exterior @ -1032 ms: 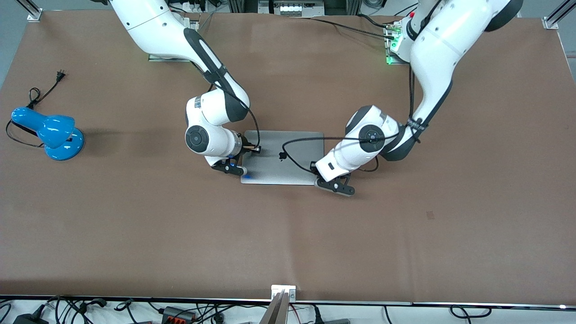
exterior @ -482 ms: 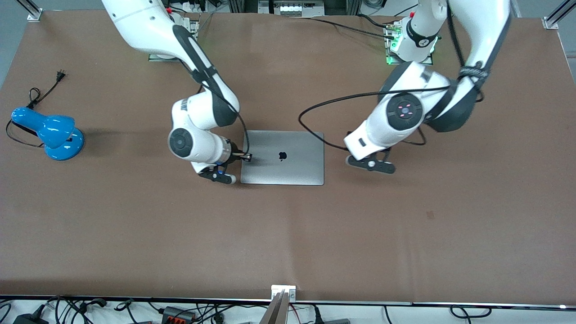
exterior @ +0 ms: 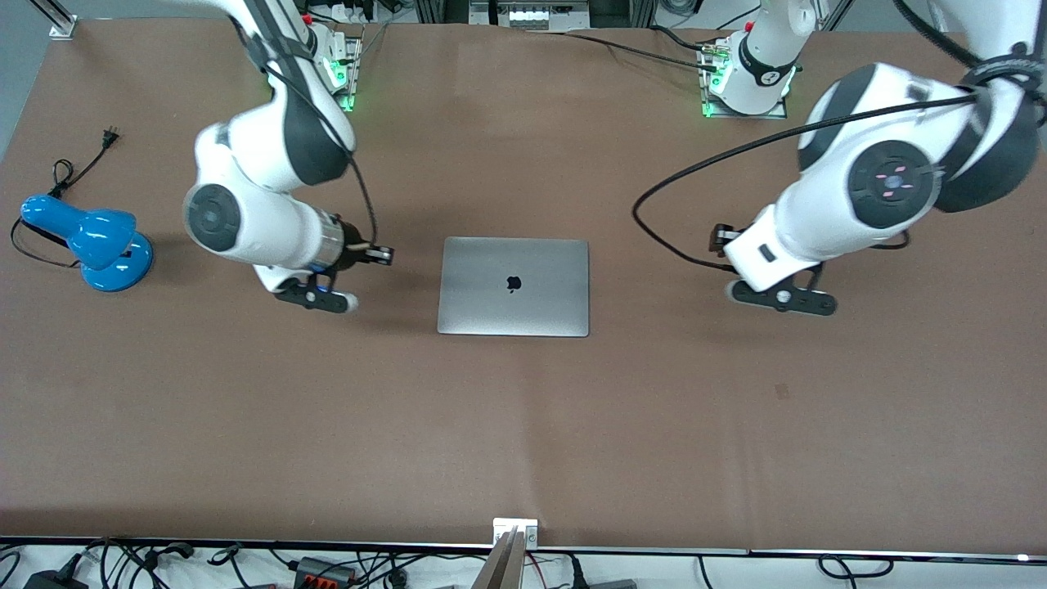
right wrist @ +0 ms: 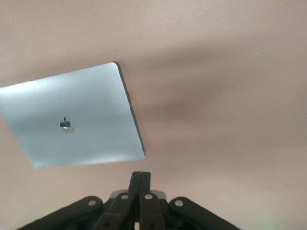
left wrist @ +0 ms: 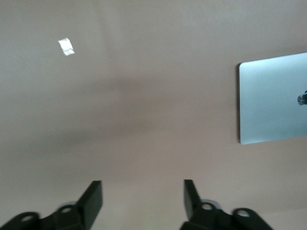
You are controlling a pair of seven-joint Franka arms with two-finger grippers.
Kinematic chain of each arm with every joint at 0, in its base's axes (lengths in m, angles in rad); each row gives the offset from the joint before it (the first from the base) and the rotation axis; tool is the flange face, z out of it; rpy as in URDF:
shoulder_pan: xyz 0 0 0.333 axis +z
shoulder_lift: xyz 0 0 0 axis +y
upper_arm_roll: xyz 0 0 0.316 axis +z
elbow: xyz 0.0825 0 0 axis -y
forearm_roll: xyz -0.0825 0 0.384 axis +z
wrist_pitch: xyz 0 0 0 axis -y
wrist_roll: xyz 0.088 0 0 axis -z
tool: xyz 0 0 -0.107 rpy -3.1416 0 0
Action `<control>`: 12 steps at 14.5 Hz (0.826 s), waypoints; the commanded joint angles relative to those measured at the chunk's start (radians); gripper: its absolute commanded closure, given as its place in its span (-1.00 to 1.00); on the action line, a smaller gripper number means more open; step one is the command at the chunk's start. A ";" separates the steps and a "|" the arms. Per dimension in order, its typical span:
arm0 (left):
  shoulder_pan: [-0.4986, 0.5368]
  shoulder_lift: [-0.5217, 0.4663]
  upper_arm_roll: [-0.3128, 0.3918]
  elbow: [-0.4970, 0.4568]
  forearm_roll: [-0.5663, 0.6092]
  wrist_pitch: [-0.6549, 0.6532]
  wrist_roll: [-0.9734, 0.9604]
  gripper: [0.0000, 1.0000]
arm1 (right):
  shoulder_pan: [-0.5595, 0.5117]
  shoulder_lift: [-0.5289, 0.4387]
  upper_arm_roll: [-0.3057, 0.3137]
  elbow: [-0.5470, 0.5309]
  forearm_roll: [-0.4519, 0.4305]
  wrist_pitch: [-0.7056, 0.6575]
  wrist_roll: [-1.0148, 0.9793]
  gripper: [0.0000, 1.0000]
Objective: Close laptop with both arms from behind
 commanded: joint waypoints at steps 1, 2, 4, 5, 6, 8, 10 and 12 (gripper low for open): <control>0.052 0.012 -0.004 0.082 0.022 -0.038 0.135 -1.00 | 0.002 -0.023 -0.088 0.102 -0.011 -0.196 -0.081 1.00; 0.067 0.003 -0.001 0.088 0.022 -0.064 0.177 -1.00 | 0.002 -0.023 -0.115 0.144 -0.039 -0.262 -0.101 1.00; 0.093 -0.042 0.000 0.088 0.017 -0.107 0.179 -1.00 | 0.002 -0.023 -0.151 0.222 -0.112 -0.374 -0.178 1.00; 0.100 -0.045 0.003 0.089 0.019 -0.107 0.186 -1.00 | 0.002 -0.025 -0.168 0.248 -0.122 -0.411 -0.210 1.00; 0.110 -0.059 0.012 0.091 0.017 -0.107 0.185 -1.00 | 0.003 -0.026 -0.188 0.274 -0.123 -0.440 -0.224 1.00; 0.104 -0.105 0.045 0.082 0.014 -0.101 0.180 -1.00 | 0.003 -0.029 -0.224 0.308 -0.143 -0.497 -0.240 1.00; 0.055 -0.134 0.150 0.070 0.003 -0.095 0.179 -1.00 | 0.005 -0.060 -0.256 0.348 -0.198 -0.520 -0.345 1.00; -0.033 -0.175 0.297 0.033 -0.003 -0.081 0.177 -1.00 | 0.003 -0.083 -0.257 0.351 -0.270 -0.516 -0.469 1.00</control>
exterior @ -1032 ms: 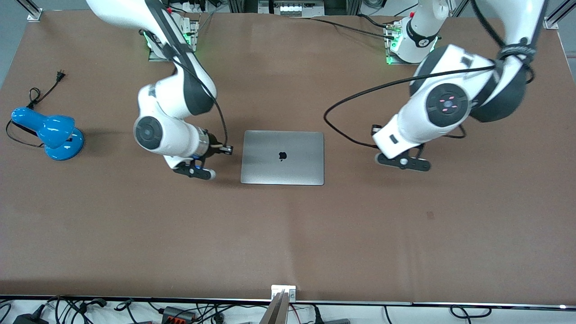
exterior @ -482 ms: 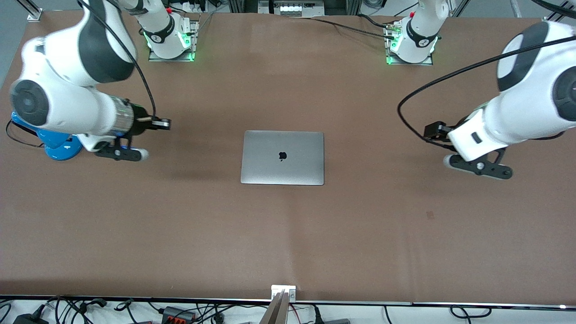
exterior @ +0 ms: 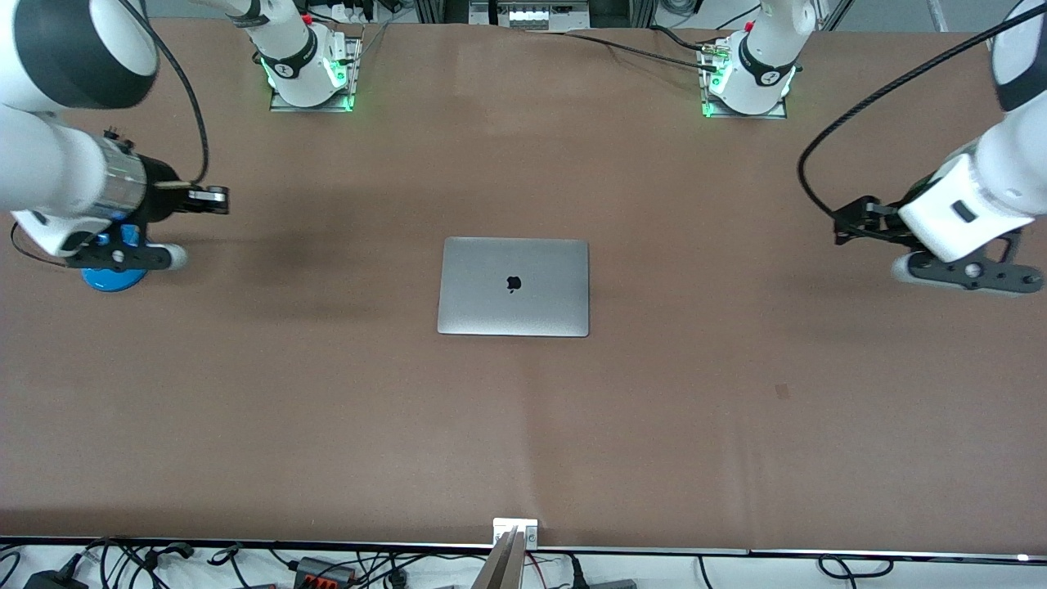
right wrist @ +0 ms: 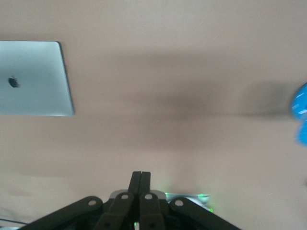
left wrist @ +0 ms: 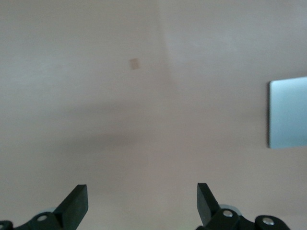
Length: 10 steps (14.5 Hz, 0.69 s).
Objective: Close laptop with both arms from behind
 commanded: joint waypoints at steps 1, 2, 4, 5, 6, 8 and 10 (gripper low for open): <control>-0.101 -0.093 0.179 -0.091 -0.044 0.038 0.022 -1.00 | 0.006 -0.023 -0.007 0.018 -0.078 -0.015 -0.115 1.00; -0.111 -0.142 0.218 -0.151 -0.095 0.073 0.022 -1.00 | 0.006 -0.023 -0.007 0.019 -0.082 -0.017 -0.115 1.00; -0.143 -0.210 0.285 -0.254 -0.138 0.189 0.026 -1.00 | 0.007 -0.023 -0.007 0.019 -0.080 -0.022 -0.115 1.00; -0.166 -0.254 0.307 -0.313 -0.143 0.235 0.026 -1.00 | 0.004 -0.023 -0.007 0.019 -0.074 -0.022 -0.117 1.00; -0.174 -0.305 0.310 -0.385 -0.143 0.274 0.026 -1.00 | 0.004 -0.023 -0.007 0.019 -0.074 -0.020 -0.115 1.00; -0.176 -0.360 0.310 -0.466 -0.141 0.320 0.020 -1.00 | 0.004 -0.022 -0.007 0.019 -0.076 -0.019 -0.115 0.69; -0.162 -0.350 0.309 -0.458 -0.144 0.314 0.022 -1.00 | -0.015 -0.018 -0.009 0.019 -0.071 -0.014 -0.115 -0.21</control>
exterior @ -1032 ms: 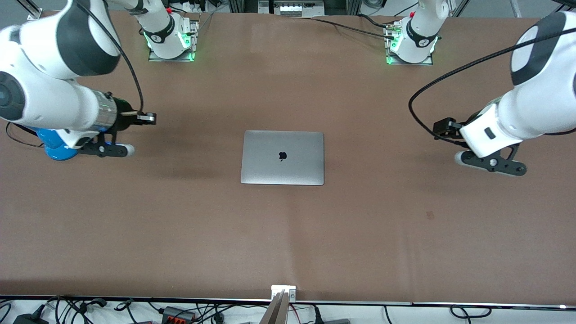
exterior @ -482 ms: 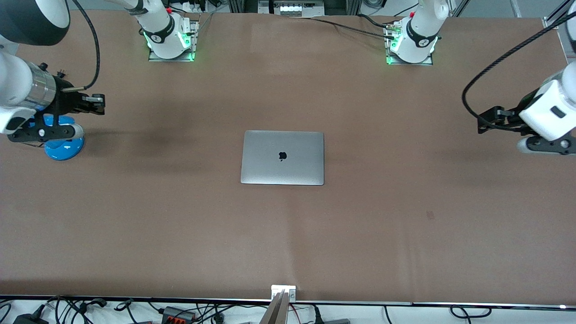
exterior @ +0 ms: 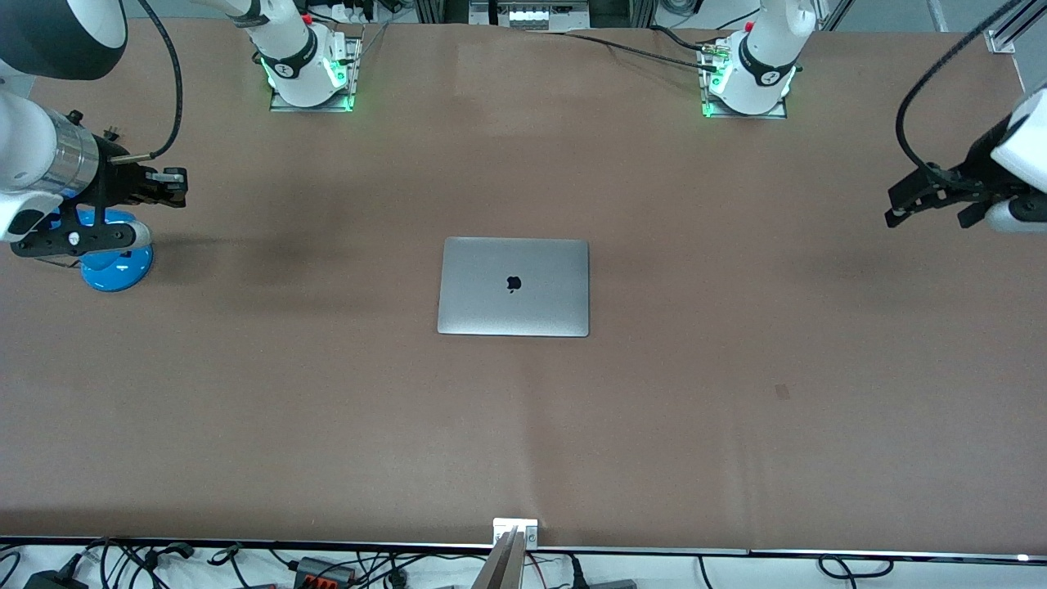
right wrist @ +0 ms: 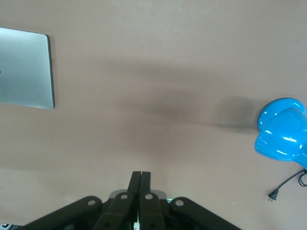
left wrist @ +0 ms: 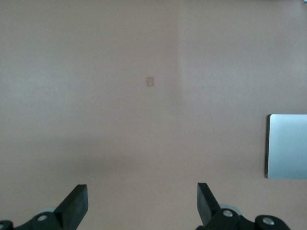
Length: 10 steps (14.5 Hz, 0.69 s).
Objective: Close laptop with both arms from behind
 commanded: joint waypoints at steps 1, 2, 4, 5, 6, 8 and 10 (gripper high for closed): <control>-0.007 -0.040 0.016 -0.061 -0.016 0.024 0.014 -1.00 | -0.024 0.003 -0.001 0.009 -0.007 -0.008 -0.021 -0.99; -0.007 -0.040 0.010 -0.058 -0.016 0.013 0.016 -1.00 | -0.026 0.003 -0.001 0.007 -0.007 -0.007 -0.021 -1.00; -0.010 -0.040 0.005 -0.051 -0.015 0.010 0.014 -1.00 | -0.030 0.005 -0.004 0.009 -0.007 -0.008 -0.023 -1.00; -0.015 -0.040 0.005 -0.050 -0.015 0.010 0.011 -1.00 | -0.043 0.005 -0.003 0.013 -0.006 -0.010 -0.021 -1.00; -0.016 -0.040 0.005 -0.050 -0.015 0.010 0.010 -1.00 | -0.044 0.005 0.008 0.016 -0.009 -0.002 -0.007 -1.00; -0.019 -0.040 0.004 -0.050 -0.015 0.010 0.010 -1.00 | -0.096 0.000 0.055 0.039 -0.009 0.001 -0.012 -1.00; -0.019 -0.040 0.004 -0.050 -0.015 0.010 0.013 -1.00 | -0.284 -0.003 0.252 0.062 -0.030 0.012 -0.015 -1.00</control>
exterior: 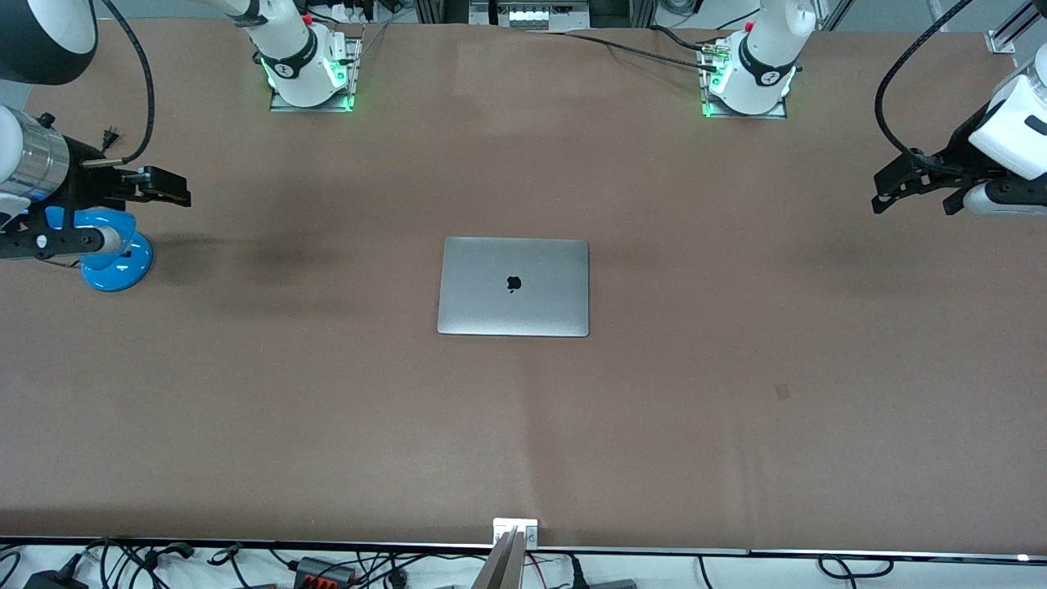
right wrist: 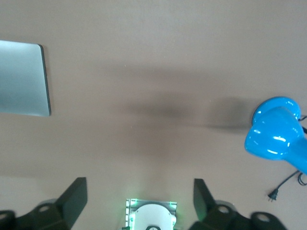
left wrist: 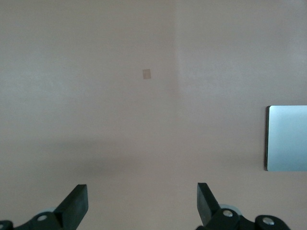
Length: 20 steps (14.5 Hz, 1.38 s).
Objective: Close laptop with both arms from behind
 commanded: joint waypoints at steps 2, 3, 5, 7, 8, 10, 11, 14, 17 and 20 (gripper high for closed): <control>-0.002 -0.017 0.004 -0.013 -0.016 0.006 0.013 -1.00 | -0.289 -0.022 0.339 0.035 -0.106 0.028 -0.011 -1.00; -0.001 -0.016 0.006 -0.013 -0.015 0.006 0.014 -1.00 | -0.301 -0.040 0.367 0.029 -0.132 0.028 -0.010 -1.00; -0.001 -0.017 0.004 -0.013 -0.015 0.006 0.016 -1.00 | -0.338 -0.077 0.393 -0.011 -0.131 0.028 -0.008 -1.00; -0.002 -0.017 0.004 -0.011 -0.016 0.006 0.017 -1.00 | -0.410 -0.108 0.445 -0.063 -0.131 0.063 -0.007 -1.00; -0.002 -0.016 0.004 -0.012 -0.016 0.006 0.017 -1.00 | -0.422 -0.123 0.449 -0.089 -0.131 0.091 -0.007 -1.00; -0.002 -0.017 0.004 -0.011 -0.015 0.006 0.021 -1.00 | -0.441 -0.146 0.458 -0.129 -0.130 0.135 -0.010 -1.00; -0.002 -0.017 0.004 -0.011 -0.015 0.006 0.021 -1.00 | -0.450 -0.157 0.462 -0.152 -0.130 0.165 -0.019 -1.00; -0.004 -0.010 0.004 -0.003 -0.006 0.006 0.021 -1.00 | -0.462 -0.162 0.462 -0.164 -0.128 0.176 -0.016 -1.00; 0.001 -0.008 0.001 -0.002 -0.001 0.000 0.024 -1.00 | -0.472 -0.163 0.464 -0.164 -0.125 0.176 -0.018 -1.00; 0.002 -0.008 0.001 0.000 -0.001 -0.003 0.024 -1.00 | -0.473 -0.168 0.464 -0.164 -0.123 0.168 -0.018 -1.00</control>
